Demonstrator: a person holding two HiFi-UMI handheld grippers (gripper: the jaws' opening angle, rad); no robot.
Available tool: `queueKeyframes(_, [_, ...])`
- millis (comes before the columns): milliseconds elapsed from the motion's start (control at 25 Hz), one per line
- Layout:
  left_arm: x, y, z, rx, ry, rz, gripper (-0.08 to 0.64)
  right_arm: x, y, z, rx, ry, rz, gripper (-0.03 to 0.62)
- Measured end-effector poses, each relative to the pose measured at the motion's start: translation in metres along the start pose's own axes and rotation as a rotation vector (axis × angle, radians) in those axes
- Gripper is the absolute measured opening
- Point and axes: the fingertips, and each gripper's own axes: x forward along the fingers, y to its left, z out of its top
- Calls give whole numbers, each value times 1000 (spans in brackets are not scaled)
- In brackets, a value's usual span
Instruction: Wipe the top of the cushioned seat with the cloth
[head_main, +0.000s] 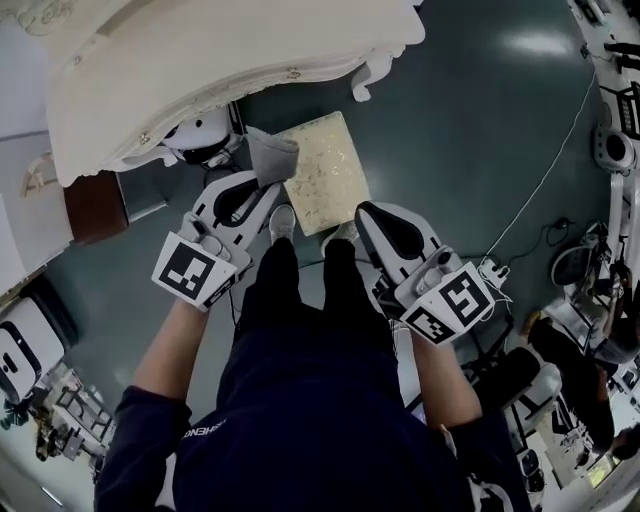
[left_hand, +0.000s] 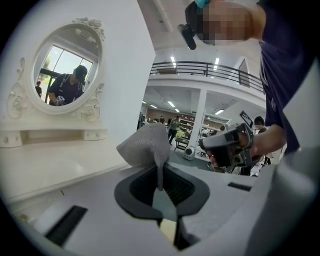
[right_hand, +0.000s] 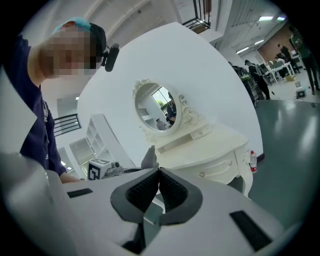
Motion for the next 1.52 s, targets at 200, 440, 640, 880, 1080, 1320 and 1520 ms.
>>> queueKeyframes(200, [41,21,-53,-30,55,74,28,16,-57,-26,37,60,40,25])
queueKeyframes(440, [70,65,-125,-66,143,122,28,40,-99,-62,71,138,39,25])
queueKeyframes(640, [75,97,-175,-77,186,100,28,62,-104,-87,82,170,5,25])
queueKeyframes(880, [107,148,-275,-83,267,46,28,106,-141,-158,160,202,-54,25])
queueKeyframes(1080, [110,173,-346,-77,353,13,28,123,-146,-204,215,235,-89,25])
queueKeyframes(1320, [122,182,-404,-76,430,4,28,116,-156,-238,264,247,-114,25])
queueKeyframes(1520, [138,192,-431,-48,482,-7,28,109,-163,-249,292,245,-134,25])
